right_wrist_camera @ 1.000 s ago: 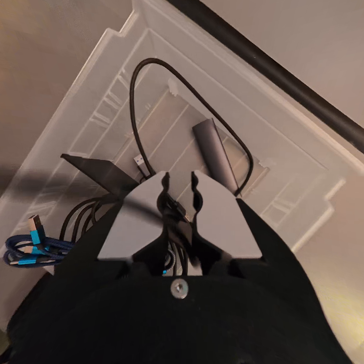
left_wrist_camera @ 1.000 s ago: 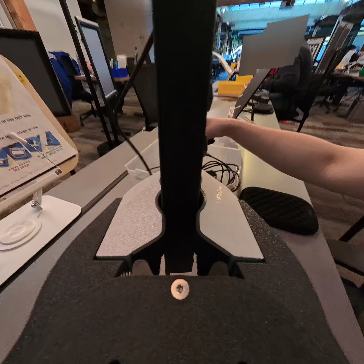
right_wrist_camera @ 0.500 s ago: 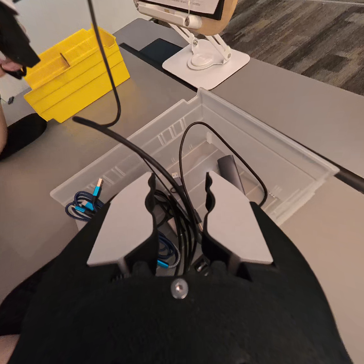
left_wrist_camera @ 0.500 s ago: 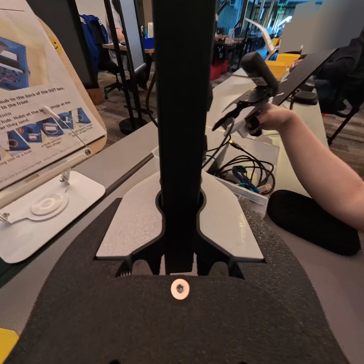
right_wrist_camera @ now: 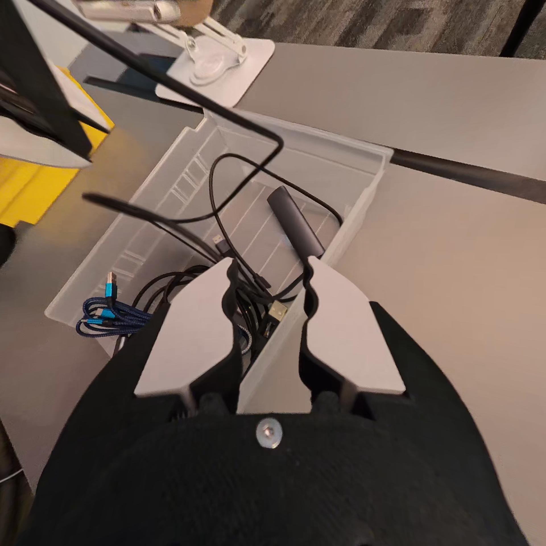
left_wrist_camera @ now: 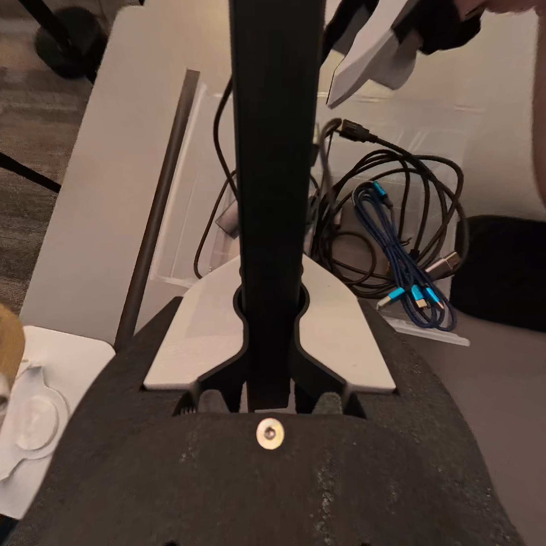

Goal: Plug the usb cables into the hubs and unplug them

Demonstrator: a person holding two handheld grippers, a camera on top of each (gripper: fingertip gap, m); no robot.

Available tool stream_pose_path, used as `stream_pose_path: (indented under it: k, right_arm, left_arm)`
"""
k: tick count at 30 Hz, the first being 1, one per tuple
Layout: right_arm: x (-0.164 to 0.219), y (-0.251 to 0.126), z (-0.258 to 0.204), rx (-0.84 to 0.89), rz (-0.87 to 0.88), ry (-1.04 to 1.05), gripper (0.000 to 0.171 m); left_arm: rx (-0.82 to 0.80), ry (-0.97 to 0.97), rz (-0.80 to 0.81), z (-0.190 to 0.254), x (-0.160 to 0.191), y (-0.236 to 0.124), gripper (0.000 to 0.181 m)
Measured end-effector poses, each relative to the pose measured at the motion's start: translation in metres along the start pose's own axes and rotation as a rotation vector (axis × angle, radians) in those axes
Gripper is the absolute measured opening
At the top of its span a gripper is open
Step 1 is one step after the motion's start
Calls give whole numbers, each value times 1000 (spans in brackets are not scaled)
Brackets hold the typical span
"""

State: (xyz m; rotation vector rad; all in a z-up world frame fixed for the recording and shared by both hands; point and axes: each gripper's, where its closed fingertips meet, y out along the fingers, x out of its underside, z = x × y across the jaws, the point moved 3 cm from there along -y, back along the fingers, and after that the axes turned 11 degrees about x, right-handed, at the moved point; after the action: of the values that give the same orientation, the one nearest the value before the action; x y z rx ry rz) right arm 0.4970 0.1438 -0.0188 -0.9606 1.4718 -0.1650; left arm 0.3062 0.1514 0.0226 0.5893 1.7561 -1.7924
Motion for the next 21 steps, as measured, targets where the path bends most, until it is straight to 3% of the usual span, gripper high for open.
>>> stream_pose_path:
  k: [4, 8, 13, 15, 17, 20, 21]
  right_arm:
    - [-11, -24, -7, -99, 162, -37, 44]
    - [-40, -58, -41, -196, 459, -221, 43]
    - [-71, -81, -92, -29, 682, -574, 45]
    - [-75, -82, -113, 60, 764, -713, 56]
    - [-73, -70, -126, 54, 771, -790, 55]
    - [-69, -45, -122, -28, 672, -724, 54]
    - [-64, -39, -124, -66, 640, -734, 42]
  left_arm:
    - [25, -3, 19, -1, -10, 16, 26]
    - [15, 40, -11, 0, -7, 18, 26]
    - [0, 98, -140, 4, 3, 12, 27]
    - [3, 127, -181, 7, 4, 10, 26]
    - [0, 170, -220, 10, 4, 9, 27]
    - [-17, 290, -290, 14, 6, 8, 26]
    - [-17, 322, -310, 16, 7, 8, 26]
